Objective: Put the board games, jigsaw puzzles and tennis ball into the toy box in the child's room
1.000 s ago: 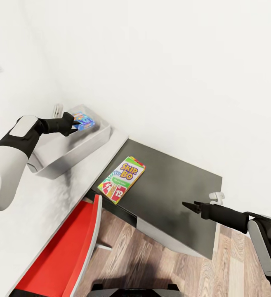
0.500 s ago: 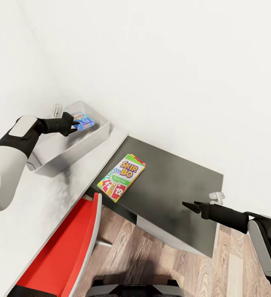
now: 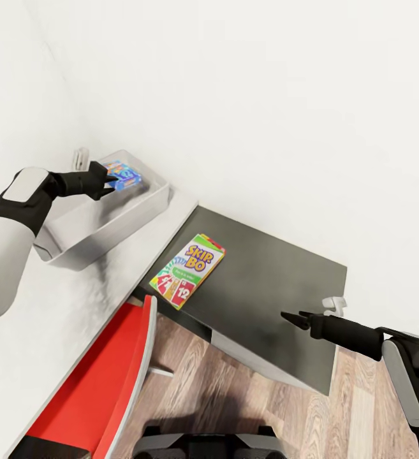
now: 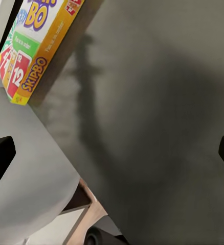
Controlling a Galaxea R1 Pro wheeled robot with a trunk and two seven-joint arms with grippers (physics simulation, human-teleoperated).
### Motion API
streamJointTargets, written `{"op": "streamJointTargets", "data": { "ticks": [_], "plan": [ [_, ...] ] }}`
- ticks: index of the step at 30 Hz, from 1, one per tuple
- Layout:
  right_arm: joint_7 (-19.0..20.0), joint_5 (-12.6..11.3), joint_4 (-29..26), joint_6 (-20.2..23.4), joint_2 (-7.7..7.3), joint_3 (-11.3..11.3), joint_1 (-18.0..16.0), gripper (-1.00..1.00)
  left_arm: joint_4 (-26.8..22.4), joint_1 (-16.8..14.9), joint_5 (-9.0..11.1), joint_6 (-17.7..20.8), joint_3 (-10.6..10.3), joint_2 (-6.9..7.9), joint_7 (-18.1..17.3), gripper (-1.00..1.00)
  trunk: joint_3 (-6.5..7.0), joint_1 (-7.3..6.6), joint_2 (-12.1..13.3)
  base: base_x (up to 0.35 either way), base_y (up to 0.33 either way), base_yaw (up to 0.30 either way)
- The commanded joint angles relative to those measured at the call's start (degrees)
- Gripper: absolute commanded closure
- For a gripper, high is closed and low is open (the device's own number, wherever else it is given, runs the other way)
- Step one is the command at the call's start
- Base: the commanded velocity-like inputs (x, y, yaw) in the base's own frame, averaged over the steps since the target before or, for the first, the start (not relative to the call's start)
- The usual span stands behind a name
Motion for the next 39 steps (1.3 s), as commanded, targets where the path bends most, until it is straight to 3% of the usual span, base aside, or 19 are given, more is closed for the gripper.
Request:
{"op": "streamJointTargets", "data": {
  "ticks": [1, 14, 39],
  "plan": [
    [0.2, 0.1, 0.0, 0.3, 0.0, -0.1, 0.0, -1.0, -0.1, -0.1, 0.4, 0.0, -0.3, 0.12, 0.0, 1.0, -0.17, 0.03, -0.1, 0.0, 0.0, 0.0],
    [0.2, 0.1, 0.0, 0.2, 0.02, 0.1, 0.0, -1.0, -0.2, -0.2, -3.6, -0.1, -0.2, 0.48, -5.0, 1.0, -1.37, 0.03, -0.1, 0.0, 0.0, 0.0],
    [0.2, 0.1, 0.0, 0.2, 0.02, 0.1, -0.1, -1.0, 0.0, -0.2, -4.4, -0.5, -0.2, 0.52, -5.9, 1.0, -3.68, 0.03, -0.1, 0.0, 0.0, 0.0]
  ]
}}
